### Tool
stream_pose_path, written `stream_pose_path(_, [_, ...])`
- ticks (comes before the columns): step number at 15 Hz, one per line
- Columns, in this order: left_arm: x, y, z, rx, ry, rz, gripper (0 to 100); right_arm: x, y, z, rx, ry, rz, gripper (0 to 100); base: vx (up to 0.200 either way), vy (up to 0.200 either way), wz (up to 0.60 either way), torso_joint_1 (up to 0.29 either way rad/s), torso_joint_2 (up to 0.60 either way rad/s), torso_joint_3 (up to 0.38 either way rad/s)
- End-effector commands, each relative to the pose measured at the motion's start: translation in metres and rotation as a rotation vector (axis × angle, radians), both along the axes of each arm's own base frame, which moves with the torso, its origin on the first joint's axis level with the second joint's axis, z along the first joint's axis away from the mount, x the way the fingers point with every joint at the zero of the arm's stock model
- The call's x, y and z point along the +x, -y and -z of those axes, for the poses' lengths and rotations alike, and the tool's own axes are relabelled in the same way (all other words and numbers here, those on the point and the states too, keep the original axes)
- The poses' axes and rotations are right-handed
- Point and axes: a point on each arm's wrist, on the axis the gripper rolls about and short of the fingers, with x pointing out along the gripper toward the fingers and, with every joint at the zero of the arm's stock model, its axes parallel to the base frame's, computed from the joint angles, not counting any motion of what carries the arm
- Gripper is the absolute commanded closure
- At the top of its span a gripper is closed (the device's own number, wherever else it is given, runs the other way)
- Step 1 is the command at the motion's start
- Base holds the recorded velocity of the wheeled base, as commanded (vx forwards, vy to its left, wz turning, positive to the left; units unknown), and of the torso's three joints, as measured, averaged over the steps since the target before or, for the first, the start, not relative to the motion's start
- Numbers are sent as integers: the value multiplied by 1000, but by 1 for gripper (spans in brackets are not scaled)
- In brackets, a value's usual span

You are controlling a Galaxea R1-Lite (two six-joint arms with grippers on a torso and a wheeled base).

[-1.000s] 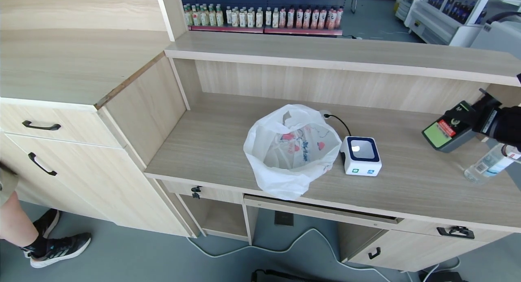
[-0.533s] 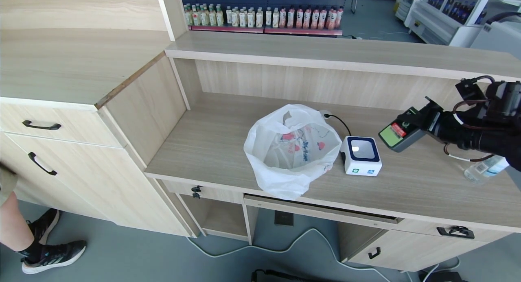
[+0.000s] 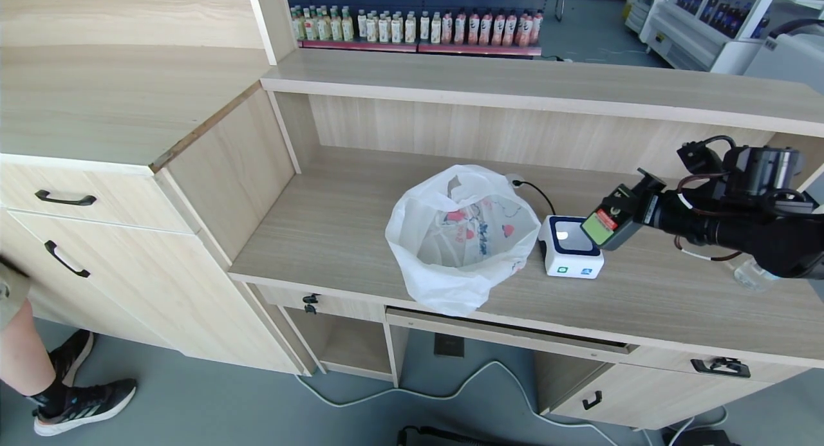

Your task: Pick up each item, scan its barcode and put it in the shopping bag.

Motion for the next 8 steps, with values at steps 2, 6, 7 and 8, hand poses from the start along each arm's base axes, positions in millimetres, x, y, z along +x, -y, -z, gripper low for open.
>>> stream_pose_path(2, [0, 0, 0, -1, 2, 0, 0, 7, -5, 9, 1, -12, -18, 100, 0, 0, 0, 0, 0, 0])
stream_pose_path(6, [0, 0, 0, -1, 1, -2, 0, 17, -9, 6, -1, 14, -30, 100, 0, 0, 0, 0, 0, 0])
stream_pose_path(7, [0, 0, 0, -1, 1, 0, 0, 20, -10, 6, -1, 16, -32, 100, 0, 0, 0, 0, 0, 0])
stream_pose_path(8, [0, 0, 0, -1, 1, 0, 0, 22, -11, 6, -2, 19, -35, 100, 0, 0, 0, 0, 0, 0])
